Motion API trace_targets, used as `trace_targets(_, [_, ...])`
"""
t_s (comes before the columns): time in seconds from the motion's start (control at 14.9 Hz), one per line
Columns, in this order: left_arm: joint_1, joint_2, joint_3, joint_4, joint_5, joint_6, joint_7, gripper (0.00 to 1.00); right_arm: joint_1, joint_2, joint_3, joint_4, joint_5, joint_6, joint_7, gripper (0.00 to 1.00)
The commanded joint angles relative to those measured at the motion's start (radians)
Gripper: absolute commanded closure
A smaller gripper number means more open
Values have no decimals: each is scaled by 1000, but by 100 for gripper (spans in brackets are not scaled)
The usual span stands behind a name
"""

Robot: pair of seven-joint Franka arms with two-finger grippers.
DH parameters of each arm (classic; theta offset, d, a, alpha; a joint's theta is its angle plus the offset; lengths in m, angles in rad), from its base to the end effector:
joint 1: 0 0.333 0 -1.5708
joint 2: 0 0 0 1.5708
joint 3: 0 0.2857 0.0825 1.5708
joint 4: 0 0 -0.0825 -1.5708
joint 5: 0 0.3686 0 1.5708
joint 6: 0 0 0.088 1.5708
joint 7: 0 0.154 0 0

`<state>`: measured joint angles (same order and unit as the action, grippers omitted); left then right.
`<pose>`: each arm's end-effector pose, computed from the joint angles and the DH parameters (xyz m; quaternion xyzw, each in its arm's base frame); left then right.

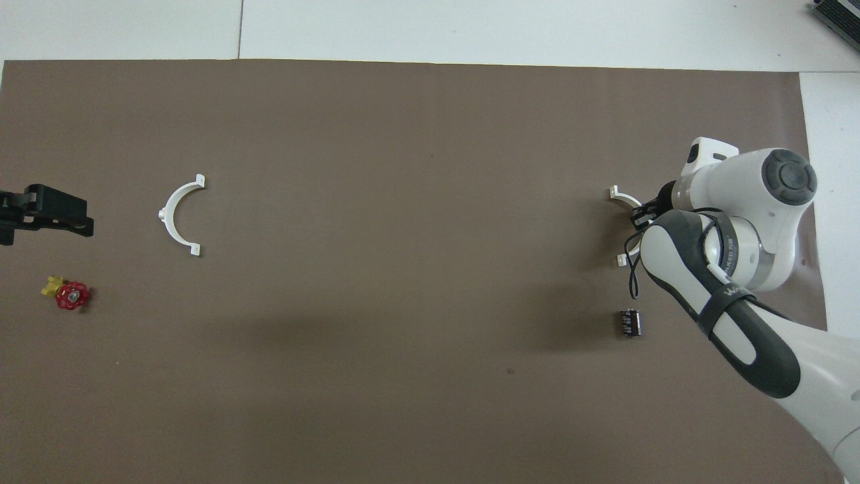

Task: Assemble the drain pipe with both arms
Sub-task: 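Grasp the white clamp half with the right gripper and lift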

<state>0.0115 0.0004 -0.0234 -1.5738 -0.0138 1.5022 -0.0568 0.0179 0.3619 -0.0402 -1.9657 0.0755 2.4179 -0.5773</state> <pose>0.5281 -0.0085 0.5400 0.9991 0.0222 -0.0362 0.0057 0.6045 -0.0106 0.2327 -0.9672 -0.2490 -0.0490 0.0049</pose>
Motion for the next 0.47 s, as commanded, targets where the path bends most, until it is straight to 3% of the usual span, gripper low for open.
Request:
trace_targets(0.0, [10,-31,-3,-35,-12,13,5,0,7,-11,11,117,12,-165,66,100])
trace_targets(0.2, [8,-31,-3,-35,-14,13,3,0,129,9,13,174,6,-194,197,100])
trace_targets(0.4, [8,-31,-4,-35,-12,12,3,0,247,61,13,223,24,-177,211,100])
